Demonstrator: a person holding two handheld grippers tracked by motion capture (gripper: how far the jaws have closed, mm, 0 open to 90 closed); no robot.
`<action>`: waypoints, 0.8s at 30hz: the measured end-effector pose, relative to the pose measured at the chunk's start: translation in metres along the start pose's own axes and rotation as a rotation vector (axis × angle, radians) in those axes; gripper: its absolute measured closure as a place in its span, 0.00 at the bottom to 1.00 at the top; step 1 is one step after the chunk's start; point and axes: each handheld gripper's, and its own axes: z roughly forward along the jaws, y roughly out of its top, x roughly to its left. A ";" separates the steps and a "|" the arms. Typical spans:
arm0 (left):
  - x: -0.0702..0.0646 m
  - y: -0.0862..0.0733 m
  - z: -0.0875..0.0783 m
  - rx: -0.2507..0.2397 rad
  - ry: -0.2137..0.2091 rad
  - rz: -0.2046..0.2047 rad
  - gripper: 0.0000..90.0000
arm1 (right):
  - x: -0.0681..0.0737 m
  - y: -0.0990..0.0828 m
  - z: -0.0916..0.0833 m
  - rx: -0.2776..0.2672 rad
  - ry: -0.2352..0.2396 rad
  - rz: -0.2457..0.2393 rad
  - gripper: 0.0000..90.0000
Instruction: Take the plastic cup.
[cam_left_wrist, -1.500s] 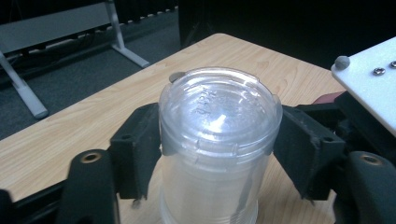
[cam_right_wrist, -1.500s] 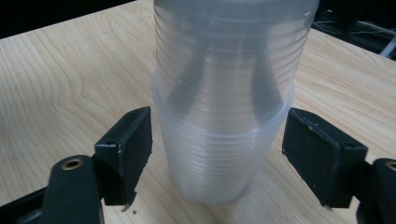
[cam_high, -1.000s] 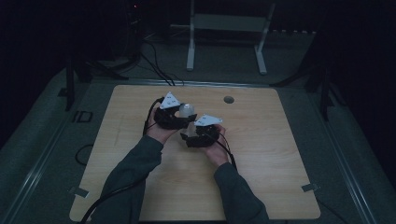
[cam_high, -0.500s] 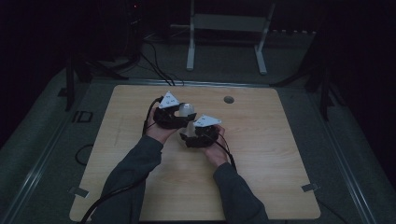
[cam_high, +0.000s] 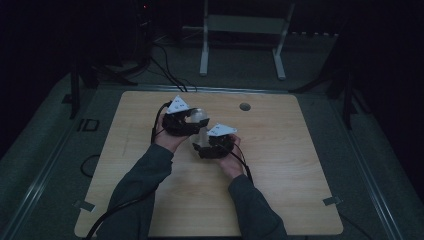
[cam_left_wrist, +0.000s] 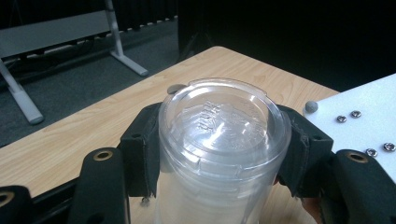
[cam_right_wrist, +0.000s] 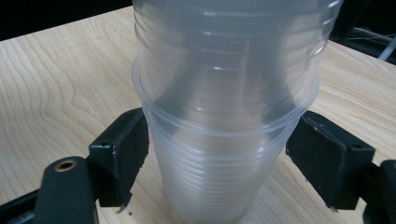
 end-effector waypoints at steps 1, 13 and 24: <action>0.000 0.000 0.000 -0.002 0.000 -0.002 0.44 | 0.000 0.000 0.000 0.000 0.000 0.000 0.24; 0.001 0.011 -0.008 -0.037 -0.010 -0.016 0.45 | 0.000 -0.001 0.000 0.002 -0.001 0.000 0.24; 0.003 0.022 -0.015 -0.049 -0.007 -0.014 0.45 | 0.000 -0.001 0.000 0.006 -0.002 -0.003 0.24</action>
